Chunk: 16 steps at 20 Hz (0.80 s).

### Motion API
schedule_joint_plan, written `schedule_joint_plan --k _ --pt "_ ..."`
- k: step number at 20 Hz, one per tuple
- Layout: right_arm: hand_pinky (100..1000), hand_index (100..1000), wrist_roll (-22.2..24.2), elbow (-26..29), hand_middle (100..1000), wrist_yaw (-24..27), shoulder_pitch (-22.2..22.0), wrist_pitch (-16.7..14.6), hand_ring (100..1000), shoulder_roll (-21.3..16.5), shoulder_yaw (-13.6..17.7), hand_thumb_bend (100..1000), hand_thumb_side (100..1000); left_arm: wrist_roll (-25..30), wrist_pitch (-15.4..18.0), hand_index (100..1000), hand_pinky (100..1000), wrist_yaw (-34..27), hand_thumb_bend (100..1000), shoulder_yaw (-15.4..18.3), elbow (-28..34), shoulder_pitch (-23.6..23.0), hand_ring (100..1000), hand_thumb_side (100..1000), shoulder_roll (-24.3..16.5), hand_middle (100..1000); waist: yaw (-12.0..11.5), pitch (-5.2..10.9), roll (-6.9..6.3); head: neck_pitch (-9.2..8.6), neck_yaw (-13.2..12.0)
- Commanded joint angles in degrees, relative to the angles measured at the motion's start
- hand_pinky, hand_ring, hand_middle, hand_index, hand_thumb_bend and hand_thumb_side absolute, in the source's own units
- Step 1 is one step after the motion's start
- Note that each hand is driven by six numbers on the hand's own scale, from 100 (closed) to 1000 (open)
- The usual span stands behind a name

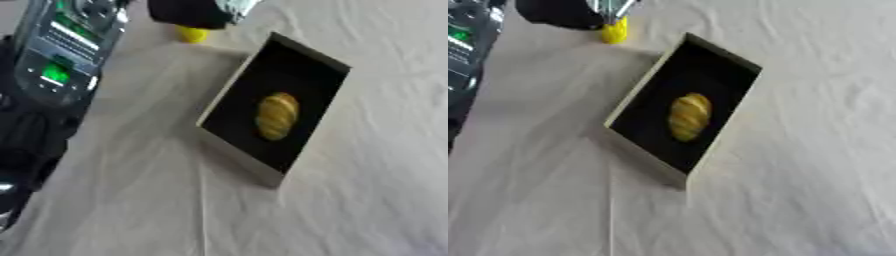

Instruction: Pick up objects on the table and place them in the box.

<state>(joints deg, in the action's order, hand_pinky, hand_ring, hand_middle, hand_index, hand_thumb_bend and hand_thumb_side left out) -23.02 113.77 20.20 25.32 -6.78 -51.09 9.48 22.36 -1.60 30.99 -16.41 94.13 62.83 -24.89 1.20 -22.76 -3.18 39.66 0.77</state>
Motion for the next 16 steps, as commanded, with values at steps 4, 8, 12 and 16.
schedule_joint_plan --k 4,8,12,16 --pt "876 782 -0.3 0.8 755 -0.4 -0.1 -0.8 791 -1.6 1.2 100 493 -0.2 3.5 898 907 6.2 182 3.6 -11.4 1.6 889 382 -6.4 838 0.9 1.06 0.23 -1.4 -0.2" --pt "875 782 -0.3 0.8 755 -0.6 -0.1 -1.6 791 -1.4 1.4 100 491 -0.7 7.0 902 909 7.4 249 4.7 -18.2 1.9 895 435 -6.5 844 2.3 0.59 0.06 -2.49 -1.3" --pt "876 781 -0.2 0.8 755 -0.8 0.0 -2.1 790 -1.2 1.4 100 496 -1.6 9.6 908 914 10.5 318 5.4 -23.6 2.8 910 474 -6.5 854 3.5 -0.03 -0.17 -3.4 -2.3" --pt "876 781 -0.4 0.8 754 -0.9 0.0 -2.0 790 -0.9 1.5 100 498 -1.6 11.1 908 914 12.1 321 6.3 -27.9 3.4 914 523 -6.2 857 4.5 -0.76 -0.47 -4.4 -2.8"
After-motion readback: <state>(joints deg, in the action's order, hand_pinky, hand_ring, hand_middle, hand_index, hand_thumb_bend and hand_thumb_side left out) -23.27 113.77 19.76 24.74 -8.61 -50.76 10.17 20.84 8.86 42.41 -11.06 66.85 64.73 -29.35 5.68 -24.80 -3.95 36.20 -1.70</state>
